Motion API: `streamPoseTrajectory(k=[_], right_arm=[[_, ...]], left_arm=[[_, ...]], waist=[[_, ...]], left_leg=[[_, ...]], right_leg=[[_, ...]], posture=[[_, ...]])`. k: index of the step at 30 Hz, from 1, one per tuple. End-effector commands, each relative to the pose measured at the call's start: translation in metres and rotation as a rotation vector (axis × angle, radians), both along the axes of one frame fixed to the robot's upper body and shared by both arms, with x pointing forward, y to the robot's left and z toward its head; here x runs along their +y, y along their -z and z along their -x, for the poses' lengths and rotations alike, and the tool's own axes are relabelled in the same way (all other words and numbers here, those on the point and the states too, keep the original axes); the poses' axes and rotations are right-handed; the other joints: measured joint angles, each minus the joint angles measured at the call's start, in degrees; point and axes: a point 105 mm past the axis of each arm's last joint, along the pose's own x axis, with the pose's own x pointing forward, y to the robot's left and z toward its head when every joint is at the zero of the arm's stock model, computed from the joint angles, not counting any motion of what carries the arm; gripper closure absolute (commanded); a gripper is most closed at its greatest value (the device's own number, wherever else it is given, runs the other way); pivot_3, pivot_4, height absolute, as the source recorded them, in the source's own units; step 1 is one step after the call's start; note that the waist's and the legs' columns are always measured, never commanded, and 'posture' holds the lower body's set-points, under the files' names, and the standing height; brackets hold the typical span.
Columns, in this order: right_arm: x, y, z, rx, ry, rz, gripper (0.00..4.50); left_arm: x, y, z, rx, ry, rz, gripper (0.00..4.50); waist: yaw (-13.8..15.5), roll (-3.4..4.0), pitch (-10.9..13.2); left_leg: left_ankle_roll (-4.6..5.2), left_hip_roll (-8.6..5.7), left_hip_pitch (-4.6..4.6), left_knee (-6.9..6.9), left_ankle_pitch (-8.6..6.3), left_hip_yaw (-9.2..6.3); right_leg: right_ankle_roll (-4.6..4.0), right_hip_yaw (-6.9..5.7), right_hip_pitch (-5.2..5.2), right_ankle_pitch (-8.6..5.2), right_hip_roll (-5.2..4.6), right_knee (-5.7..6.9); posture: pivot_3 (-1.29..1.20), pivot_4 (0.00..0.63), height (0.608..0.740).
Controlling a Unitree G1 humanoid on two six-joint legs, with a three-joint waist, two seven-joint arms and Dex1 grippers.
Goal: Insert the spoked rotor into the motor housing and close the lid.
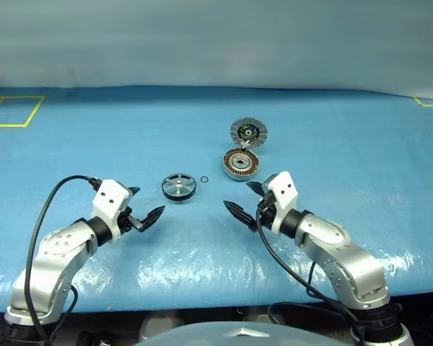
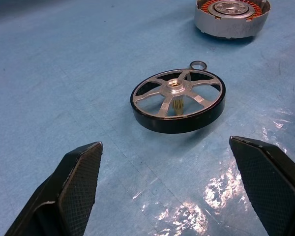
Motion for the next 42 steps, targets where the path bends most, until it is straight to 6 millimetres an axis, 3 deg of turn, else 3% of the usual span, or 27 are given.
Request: streamPoseTrajectory(k=[1,20,24,31,42], right_arm=[[0.003,-0.009,0.001,-0.032,-0.017,-0.013,0.01],[0.003,-0.007,0.001,-0.03,-0.045,0.04,0.01],[0.0,-0.014,-0.012,-0.061,-0.122,0.175,0.01],[0.007,-0.04,-0.037,-0.121,-0.221,0.207,0.01],[0.013,-0.033,-0.081,-0.119,-0.424,0.648,0.01]], left_arm=[[-0.001,-0.004,-0.001,-0.023,0.003,0.003,0.01],[-0.003,-0.003,-0.001,-0.021,0.005,0.006,0.01],[-0.004,-0.002,-0.002,-0.02,0.007,0.01,0.01],[-0.006,-0.001,-0.002,-0.024,0.007,0.017,0.01],[-0.008,-0.001,0.0,-0.033,0.006,0.024,0.01]], waist=[[0.0,0.0,0.0],[-0.01,0.0,0.0],[-0.1,-0.01,0.05],[-0.03,-0.05,0.07],[-0.42,-0.05,0.09]], left_leg=[[0.0,0.0,0.0,0.0,0.0,0.0],[0.0,0.0,0.0,0.0,0.0,0.01],[0.0,0.0,0.0,0.03,0.0,0.12],[0.03,0.07,0.01,-0.01,-0.03,0.15],[0.08,0.05,-0.02,-0.03,-0.06,0.23]], right_leg=[[0.0,0.0,0.0,0.0,0.0,0.0],[0.0,0.0,0.0,0.0,0.0,0.0],[0.02,0.04,-0.01,0.01,-0.02,-0.01],[0.09,0.01,-0.02,0.06,0.03,-0.02],[0.34,0.04,-0.04,0.23,0.0,-0.19]], posture=[[0.0,0.15,0.74],[0.0,0.15,0.74],[0.0,0.15,0.74],[0.0,0.15,0.74],[0.0,0.15,0.74]])
